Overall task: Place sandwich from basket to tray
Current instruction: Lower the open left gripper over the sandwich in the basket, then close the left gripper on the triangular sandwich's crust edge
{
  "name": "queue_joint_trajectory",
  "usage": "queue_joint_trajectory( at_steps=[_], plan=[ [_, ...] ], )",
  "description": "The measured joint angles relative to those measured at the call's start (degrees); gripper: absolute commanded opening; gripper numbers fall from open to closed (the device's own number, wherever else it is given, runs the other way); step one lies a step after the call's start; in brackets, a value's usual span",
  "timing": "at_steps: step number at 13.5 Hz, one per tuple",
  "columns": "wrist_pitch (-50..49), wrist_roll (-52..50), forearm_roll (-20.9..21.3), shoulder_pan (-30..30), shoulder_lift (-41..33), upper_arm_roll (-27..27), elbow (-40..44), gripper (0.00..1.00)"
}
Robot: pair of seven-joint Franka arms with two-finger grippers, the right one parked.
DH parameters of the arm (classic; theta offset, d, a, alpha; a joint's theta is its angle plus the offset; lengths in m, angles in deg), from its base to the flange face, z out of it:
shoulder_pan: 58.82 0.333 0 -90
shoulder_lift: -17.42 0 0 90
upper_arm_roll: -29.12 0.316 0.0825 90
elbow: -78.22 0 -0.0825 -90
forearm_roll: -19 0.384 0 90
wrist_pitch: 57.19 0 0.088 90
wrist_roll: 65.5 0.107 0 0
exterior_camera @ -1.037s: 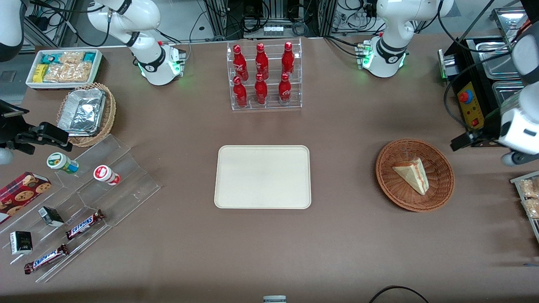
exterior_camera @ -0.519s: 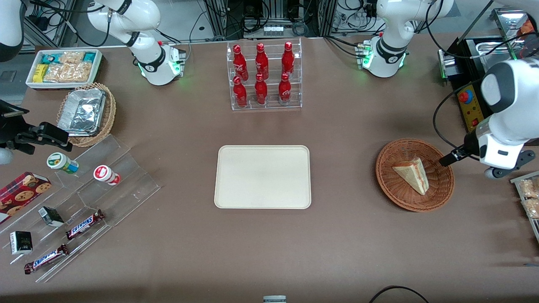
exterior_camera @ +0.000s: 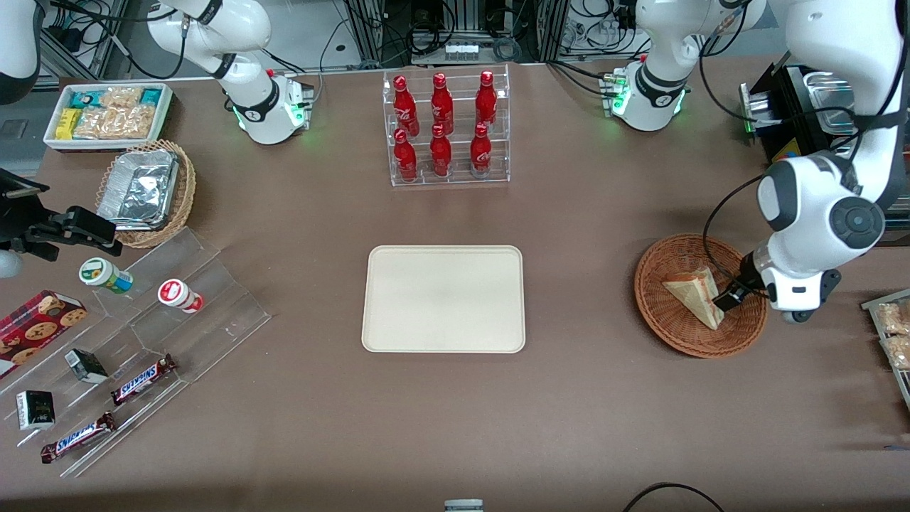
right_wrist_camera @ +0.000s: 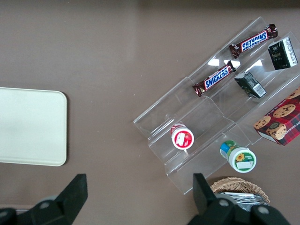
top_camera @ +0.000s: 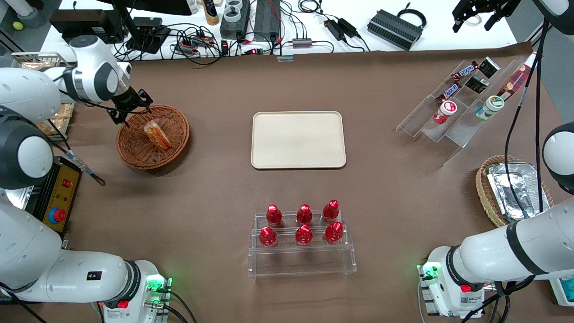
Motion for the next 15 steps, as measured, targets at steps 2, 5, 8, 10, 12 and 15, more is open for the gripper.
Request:
queue_joint_trajectory(
  at_steps=[2,5,8,10,12,15],
  plan=[
    [4.64,-0.45,-0.20,0.01,2.28,0.00,-1.24,1.00],
    [6.79,-0.53,-2.07,0.00,3.84,-0.02,-1.77,1.00],
    [6.77,-0.53,-2.37,-0.08,3.82,-0.35,-1.83,1.00],
    [6.73,-0.58,-2.38,-0.15,3.88,-0.49,-2.60,1.00],
    [6.74,-0.62,-2.39,-0.18,4.01,-0.51,-3.37,0.99],
    [6.74,-0.79,-2.42,-0.73,4.37,-0.77,-3.79,0.87]
  ],
)
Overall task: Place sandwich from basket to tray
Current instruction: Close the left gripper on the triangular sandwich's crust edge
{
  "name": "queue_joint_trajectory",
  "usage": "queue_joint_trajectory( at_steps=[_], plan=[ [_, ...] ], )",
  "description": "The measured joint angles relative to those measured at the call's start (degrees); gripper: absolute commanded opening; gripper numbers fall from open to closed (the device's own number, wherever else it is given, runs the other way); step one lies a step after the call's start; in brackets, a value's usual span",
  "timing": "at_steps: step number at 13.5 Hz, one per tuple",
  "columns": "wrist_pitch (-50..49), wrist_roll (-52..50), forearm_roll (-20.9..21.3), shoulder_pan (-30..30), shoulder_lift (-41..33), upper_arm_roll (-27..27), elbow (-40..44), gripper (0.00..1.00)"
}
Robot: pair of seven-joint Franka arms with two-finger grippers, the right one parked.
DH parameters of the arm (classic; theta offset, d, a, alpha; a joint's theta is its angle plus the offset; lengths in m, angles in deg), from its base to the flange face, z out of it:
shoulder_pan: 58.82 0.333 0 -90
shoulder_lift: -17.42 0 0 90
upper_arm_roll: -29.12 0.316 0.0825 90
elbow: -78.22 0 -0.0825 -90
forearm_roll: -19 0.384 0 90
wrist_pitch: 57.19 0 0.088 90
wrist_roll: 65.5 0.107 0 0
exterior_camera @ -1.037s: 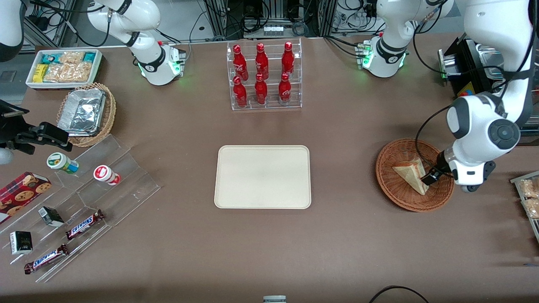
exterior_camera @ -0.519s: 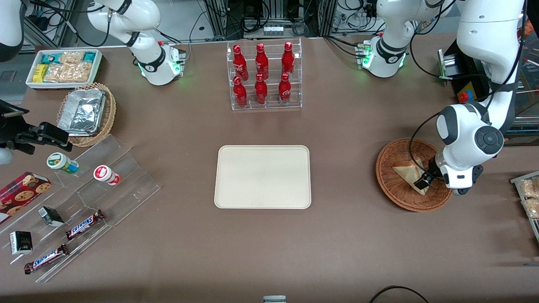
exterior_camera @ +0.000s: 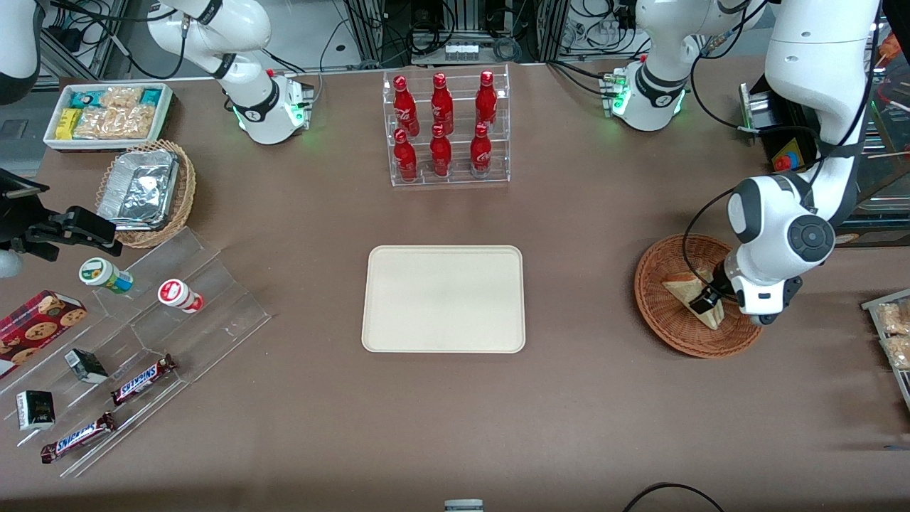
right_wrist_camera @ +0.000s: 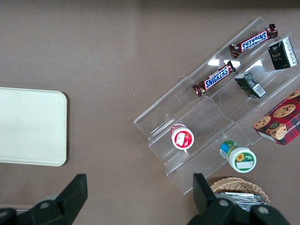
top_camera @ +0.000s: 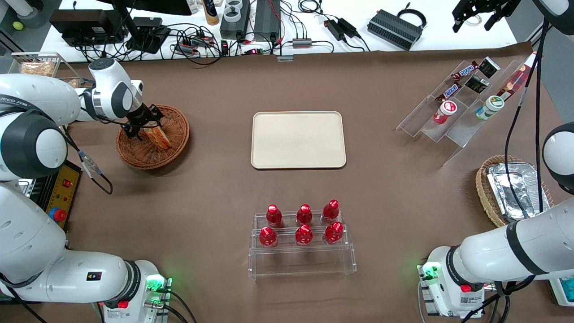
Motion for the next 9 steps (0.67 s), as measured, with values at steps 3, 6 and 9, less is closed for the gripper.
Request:
queue_joint_trajectory(
  at_steps=[3,6,9],
  plan=[
    [-0.01,-0.35,-0.02,-0.22,0.09,-0.75,-0.02,0.73],
    [-0.04,-0.34,-0.02,-0.31,0.30,-0.88,-0.35,0.57],
    [-1.24,-0.31,-0.02,-0.31,0.16,-0.88,-0.03,0.49]
  ],
)
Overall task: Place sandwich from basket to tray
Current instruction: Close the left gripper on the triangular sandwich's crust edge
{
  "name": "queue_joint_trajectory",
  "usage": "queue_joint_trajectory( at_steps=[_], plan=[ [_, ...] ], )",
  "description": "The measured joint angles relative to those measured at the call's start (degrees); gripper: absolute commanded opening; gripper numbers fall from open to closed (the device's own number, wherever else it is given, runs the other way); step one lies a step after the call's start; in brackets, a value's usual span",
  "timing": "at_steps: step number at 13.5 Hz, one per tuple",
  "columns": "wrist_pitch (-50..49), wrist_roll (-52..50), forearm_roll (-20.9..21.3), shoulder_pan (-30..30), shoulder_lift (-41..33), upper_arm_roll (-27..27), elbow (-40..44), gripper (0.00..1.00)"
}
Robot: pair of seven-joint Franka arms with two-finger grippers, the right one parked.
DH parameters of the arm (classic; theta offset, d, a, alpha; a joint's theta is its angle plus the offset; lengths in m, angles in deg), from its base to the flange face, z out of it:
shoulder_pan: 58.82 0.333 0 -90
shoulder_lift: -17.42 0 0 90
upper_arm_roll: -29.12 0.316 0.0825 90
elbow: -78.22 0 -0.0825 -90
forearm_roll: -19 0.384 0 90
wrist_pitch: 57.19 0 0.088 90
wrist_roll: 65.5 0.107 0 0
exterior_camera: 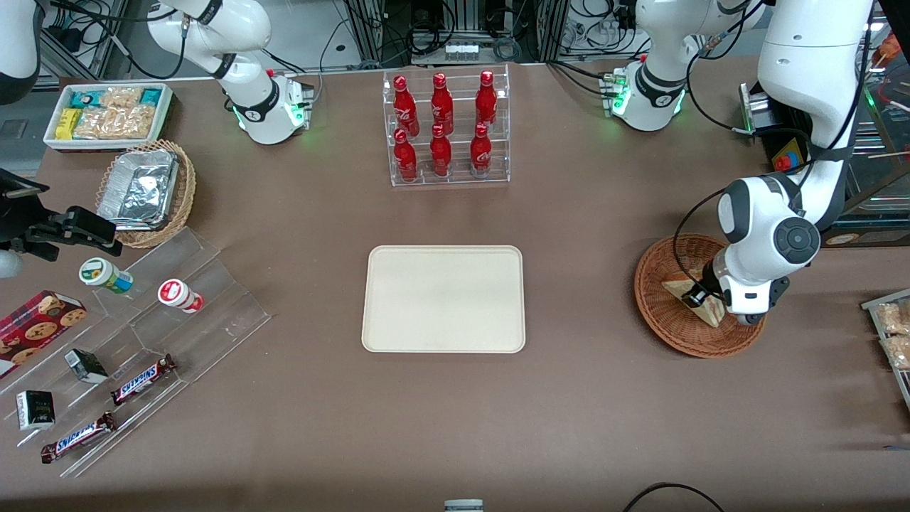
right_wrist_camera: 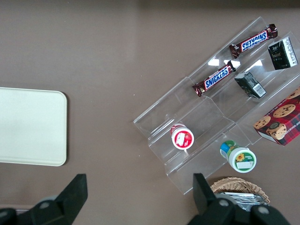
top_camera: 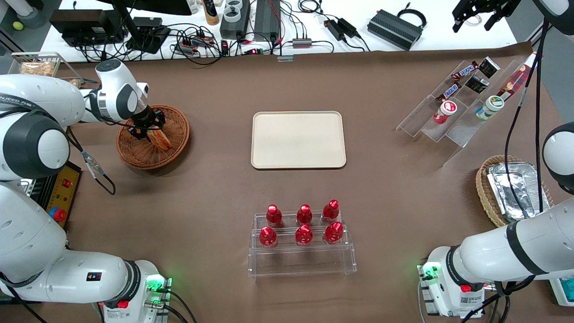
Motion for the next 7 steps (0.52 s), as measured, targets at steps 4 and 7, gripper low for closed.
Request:
queue_joint_trajectory(
  at_steps=[4,7],
  plan=[
    [-11.27,0.69,0.02,-0.11,-1.89,-0.95,7.06,0.47],
    [-19.39,0.88,0.06,-0.50,-2.71,-5.29,14.63,0.46]
  ],
)
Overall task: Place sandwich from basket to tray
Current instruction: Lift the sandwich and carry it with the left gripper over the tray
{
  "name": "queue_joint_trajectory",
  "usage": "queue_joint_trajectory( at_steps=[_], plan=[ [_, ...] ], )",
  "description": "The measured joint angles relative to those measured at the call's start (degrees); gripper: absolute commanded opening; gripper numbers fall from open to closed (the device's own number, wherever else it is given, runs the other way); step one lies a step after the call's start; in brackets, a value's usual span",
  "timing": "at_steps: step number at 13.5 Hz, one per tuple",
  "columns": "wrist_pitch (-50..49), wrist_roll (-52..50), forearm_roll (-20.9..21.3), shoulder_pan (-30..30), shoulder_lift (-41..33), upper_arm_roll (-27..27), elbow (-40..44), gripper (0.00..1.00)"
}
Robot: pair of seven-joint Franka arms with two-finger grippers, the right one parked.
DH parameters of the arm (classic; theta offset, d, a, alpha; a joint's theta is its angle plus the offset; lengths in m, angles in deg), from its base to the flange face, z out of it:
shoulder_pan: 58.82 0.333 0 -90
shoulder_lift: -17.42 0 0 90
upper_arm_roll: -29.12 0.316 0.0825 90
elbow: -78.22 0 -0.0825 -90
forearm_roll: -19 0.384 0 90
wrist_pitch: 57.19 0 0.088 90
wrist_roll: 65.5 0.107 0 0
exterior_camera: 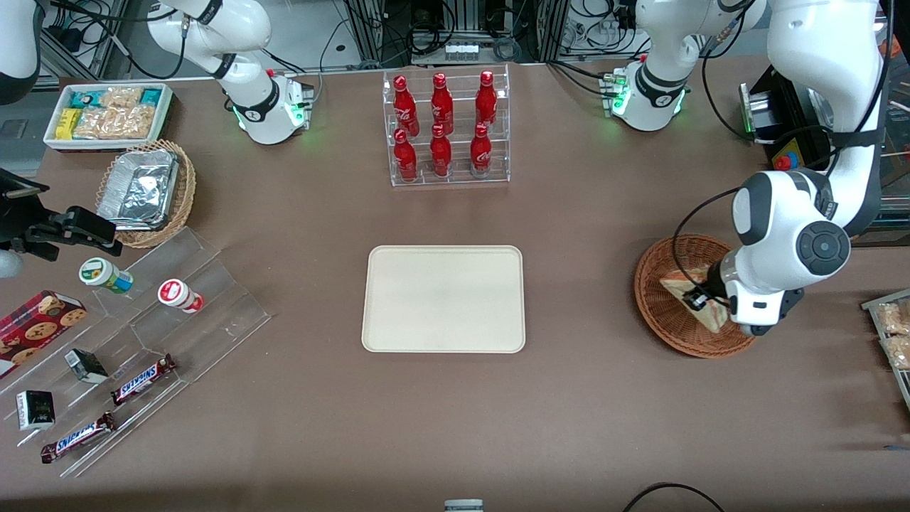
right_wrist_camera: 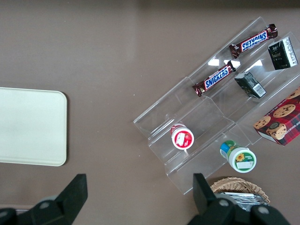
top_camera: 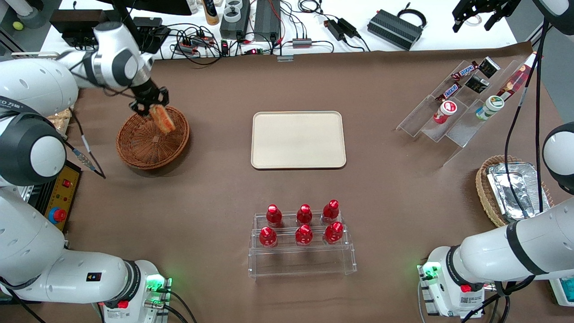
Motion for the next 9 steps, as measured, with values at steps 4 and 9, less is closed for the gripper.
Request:
queue_joint_trajectory(
  at_steps=[4,9],
  plan=[
    [-0.92,-0.15,0.00,-0.37,0.14,-8.76,3.44,0.42],
    [-0.92,-0.13,0.00,-0.99,1.06,-17.82,5.08,0.40]
  ],
)
